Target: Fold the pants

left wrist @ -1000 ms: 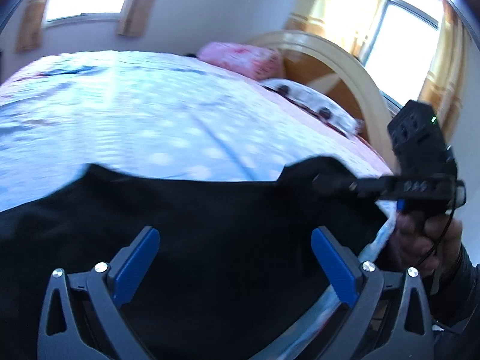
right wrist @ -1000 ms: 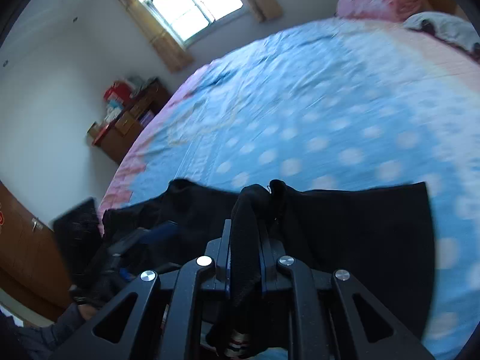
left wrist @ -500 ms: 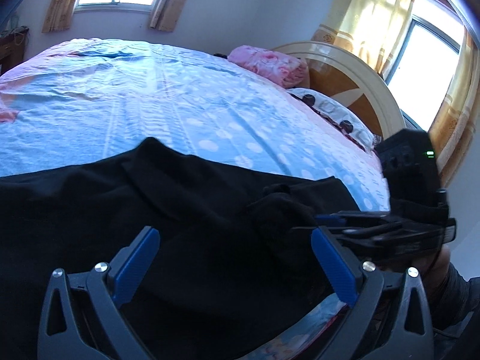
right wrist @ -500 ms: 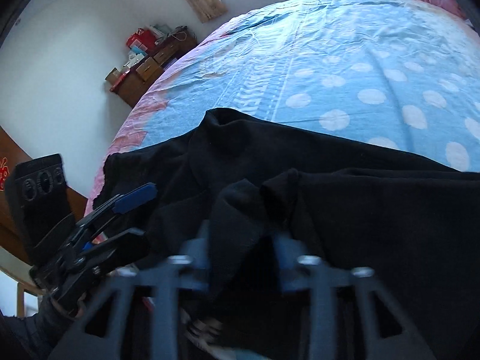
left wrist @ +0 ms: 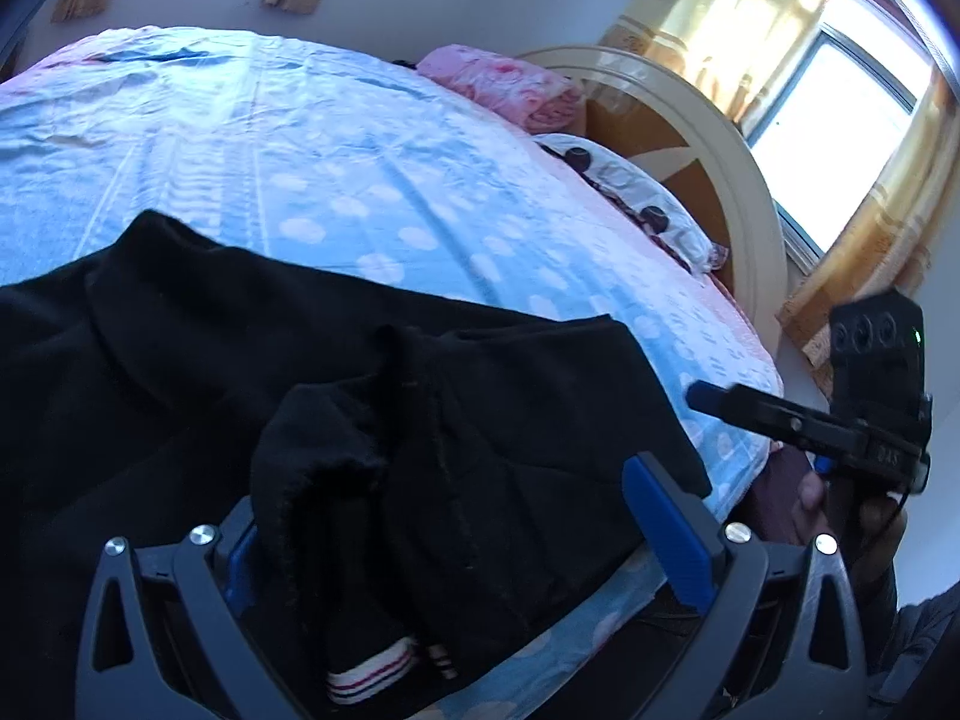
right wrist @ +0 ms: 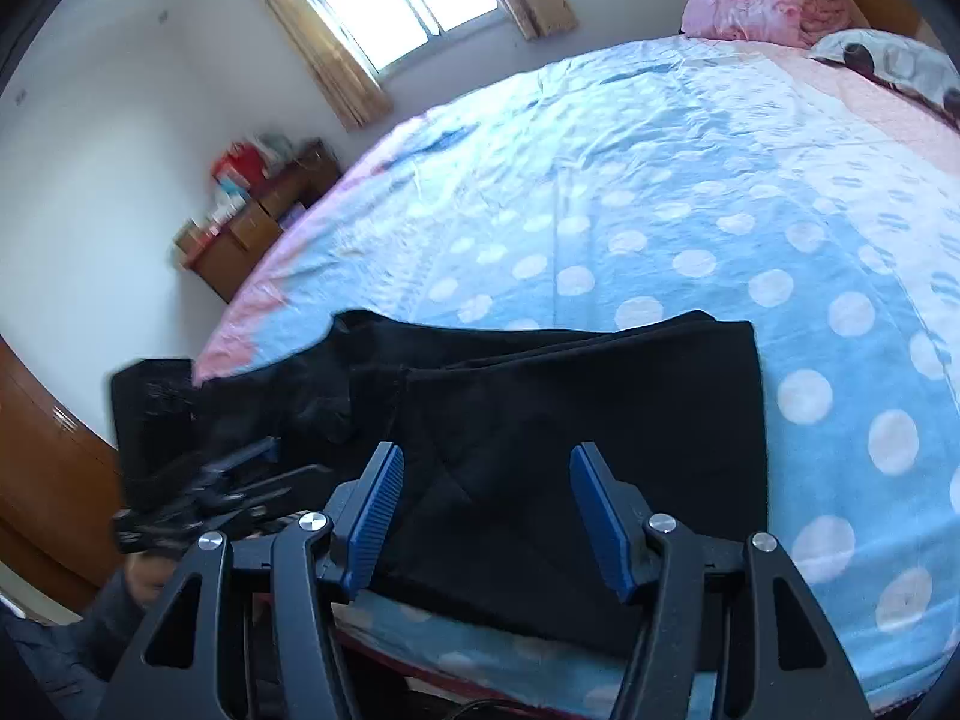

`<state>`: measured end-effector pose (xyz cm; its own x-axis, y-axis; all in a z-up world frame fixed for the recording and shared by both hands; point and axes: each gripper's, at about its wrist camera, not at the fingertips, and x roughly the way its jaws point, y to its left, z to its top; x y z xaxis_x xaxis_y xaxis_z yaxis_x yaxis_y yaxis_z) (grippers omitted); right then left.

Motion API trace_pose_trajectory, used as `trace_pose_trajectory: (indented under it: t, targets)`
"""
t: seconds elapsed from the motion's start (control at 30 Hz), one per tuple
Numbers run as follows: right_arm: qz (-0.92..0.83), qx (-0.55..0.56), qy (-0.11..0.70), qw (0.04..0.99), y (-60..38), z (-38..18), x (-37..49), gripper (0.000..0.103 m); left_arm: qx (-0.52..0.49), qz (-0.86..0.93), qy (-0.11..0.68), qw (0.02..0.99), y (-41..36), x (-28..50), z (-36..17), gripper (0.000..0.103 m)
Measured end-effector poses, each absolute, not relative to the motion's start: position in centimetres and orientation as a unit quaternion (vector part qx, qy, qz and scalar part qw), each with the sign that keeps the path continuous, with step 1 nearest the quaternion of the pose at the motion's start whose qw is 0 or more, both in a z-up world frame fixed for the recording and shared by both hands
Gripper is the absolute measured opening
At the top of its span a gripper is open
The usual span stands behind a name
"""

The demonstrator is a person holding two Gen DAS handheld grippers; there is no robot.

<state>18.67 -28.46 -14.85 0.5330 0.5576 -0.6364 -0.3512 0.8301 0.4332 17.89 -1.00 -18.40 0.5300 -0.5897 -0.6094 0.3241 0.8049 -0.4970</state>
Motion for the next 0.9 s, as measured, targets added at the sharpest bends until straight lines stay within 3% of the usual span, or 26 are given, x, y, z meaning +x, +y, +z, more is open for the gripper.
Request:
trace_pose_trajectory:
  t: [0.13,0.2,0.27,0.3,0.37,0.47,0.9]
  targets:
    - [0.240,0.137,0.406,0.871,-29.5,-16.0,18.9,0.061,-0.176,-0.255,0.430,0.848,-1.2,18.7,-19.5,0.102]
    - [0.231,0.153,0.411,0.868,-29.9,-16.9,19.3,0.061,-0.159,-0.237,0.437,0.853,-1.8,19.1,-19.8,0.091]
    - [0.224,0.163,0.410,0.869,-30.4,-17.3,19.4,0.061,-0.122,-0.211,0.440,0.864,-2.7,19.3,-19.7,0.062]
    - [0.221,0.165,0.409,0.870,-30.5,-17.3,19.4,0.061,-0.104,-0.206,0.439,0.868,-3.0,19.3,-19.7,0.053]
    - [0.213,0.166,0.404,0.874,-30.9,-17.3,19.3,0.061,-0.067,-0.192,0.436,0.877,-3.6,19.3,-19.5,0.015]
    - [0.201,0.165,0.398,0.880,-31.3,-17.1,19.2,0.061,-0.073,-0.198,0.425,0.880,-2.6,19.3,-19.0,0.011]
    - [0.208,0.150,0.415,0.873,-30.3,-19.1,19.9,0.063,-0.130,-0.156,0.437,0.876,3.9,19.0,-20.2,0.012]
